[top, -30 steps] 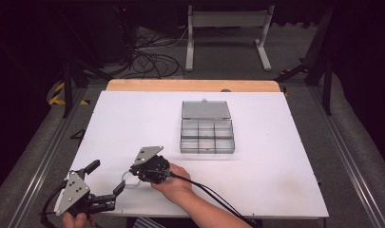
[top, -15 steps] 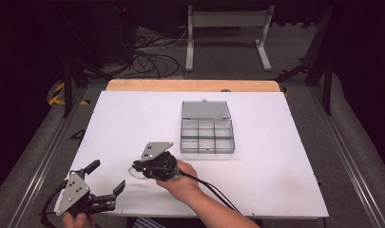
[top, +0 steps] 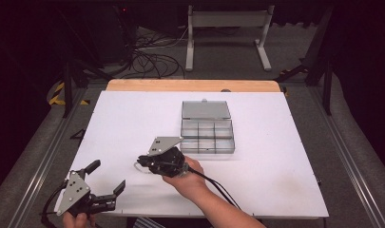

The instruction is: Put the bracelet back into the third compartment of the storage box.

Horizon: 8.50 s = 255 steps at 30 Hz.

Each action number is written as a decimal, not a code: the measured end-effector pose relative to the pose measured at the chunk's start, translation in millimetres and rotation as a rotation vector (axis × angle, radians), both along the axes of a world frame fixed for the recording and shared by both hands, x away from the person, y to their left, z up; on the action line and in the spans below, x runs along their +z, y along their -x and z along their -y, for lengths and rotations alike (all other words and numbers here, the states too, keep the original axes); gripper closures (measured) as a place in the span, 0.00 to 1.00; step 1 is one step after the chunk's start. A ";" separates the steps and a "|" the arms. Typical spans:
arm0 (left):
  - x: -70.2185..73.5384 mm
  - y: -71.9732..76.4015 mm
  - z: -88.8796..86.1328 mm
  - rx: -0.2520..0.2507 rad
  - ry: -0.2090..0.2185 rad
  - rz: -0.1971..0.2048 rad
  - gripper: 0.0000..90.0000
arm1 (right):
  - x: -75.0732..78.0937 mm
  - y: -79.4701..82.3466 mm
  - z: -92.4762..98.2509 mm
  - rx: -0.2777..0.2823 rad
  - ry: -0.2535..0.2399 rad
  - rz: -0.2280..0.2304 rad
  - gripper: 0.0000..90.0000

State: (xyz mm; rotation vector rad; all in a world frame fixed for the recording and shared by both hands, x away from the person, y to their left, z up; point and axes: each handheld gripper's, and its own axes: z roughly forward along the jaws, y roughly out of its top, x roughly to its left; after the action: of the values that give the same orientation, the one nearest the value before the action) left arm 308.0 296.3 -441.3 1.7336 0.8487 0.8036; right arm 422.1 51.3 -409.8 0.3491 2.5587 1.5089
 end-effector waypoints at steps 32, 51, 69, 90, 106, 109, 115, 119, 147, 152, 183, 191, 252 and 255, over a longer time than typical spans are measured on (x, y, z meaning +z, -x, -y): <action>-0.1 -0.1 0.1 -0.001 -0.003 -0.006 0.03 | 38.9 -16.0 62.6 -0.150 -0.003 0.066 0.96; -0.2 -0.2 0.4 -0.001 0.000 -0.006 0.03 | 52.8 -35.9 114.6 -0.291 -0.004 0.081 0.95; -0.4 -0.2 1.0 0.000 -0.002 -0.009 0.03 | 55.4 -56.0 166.2 -0.430 -0.009 0.070 0.95; -0.8 -0.8 0.8 0.001 -0.001 -0.013 0.03 | 43.5 -86.4 209.0 -0.573 0.005 0.029 0.95; -1.2 -1.6 0.9 0.001 -0.001 -0.014 0.03 | 29.4 -104.9 210.4 -0.601 0.025 -0.037 0.95; -1.2 -1.9 0.6 0.002 -0.003 -0.010 0.03 | 26.3 -108.0 208.7 -0.600 0.028 -0.049 0.95; -1.1 -1.7 0.3 0.003 -0.001 -0.013 0.03 | 18.8 -113.4 203.2 -0.597 0.053 -0.067 0.95; -1.1 -1.7 0.4 0.000 -0.003 -0.013 0.03 | 15.9 -116.0 201.0 -0.595 0.061 -0.079 0.95; -1.0 -1.3 0.4 0.002 -0.001 -0.015 0.03 | -8.6 -132.0 202.4 -0.653 0.107 -0.136 0.55; -1.0 -1.8 0.7 0.003 -0.002 -0.013 0.03 | -6.0 -130.2 204.1 -0.660 0.104 -0.106 0.35; -1.7 -2.4 1.7 0.001 -0.002 -0.019 0.03 | 41.9 -65.0 202.6 -0.537 -0.003 0.025 0.08; -1.7 -2.6 1.4 0.002 -0.008 -0.017 0.03 | 46.6 -53.3 210.3 -0.522 -0.017 0.042 0.04; -4.1 -2.7 6.6 0.001 -0.026 -0.029 0.03 | -55.4 45.9 326.0 -0.466 -0.058 -0.020 0.00; -4.0 -2.9 6.6 0.003 -0.032 -0.025 0.03 | -60.8 44.3 326.9 -0.464 -0.050 -0.042 0.00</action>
State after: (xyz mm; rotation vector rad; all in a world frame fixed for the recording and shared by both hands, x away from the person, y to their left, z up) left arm 310.9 289.7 -445.3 1.7740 0.8597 0.8022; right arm 377.8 -275.7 -470.7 0.9144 2.2535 1.3957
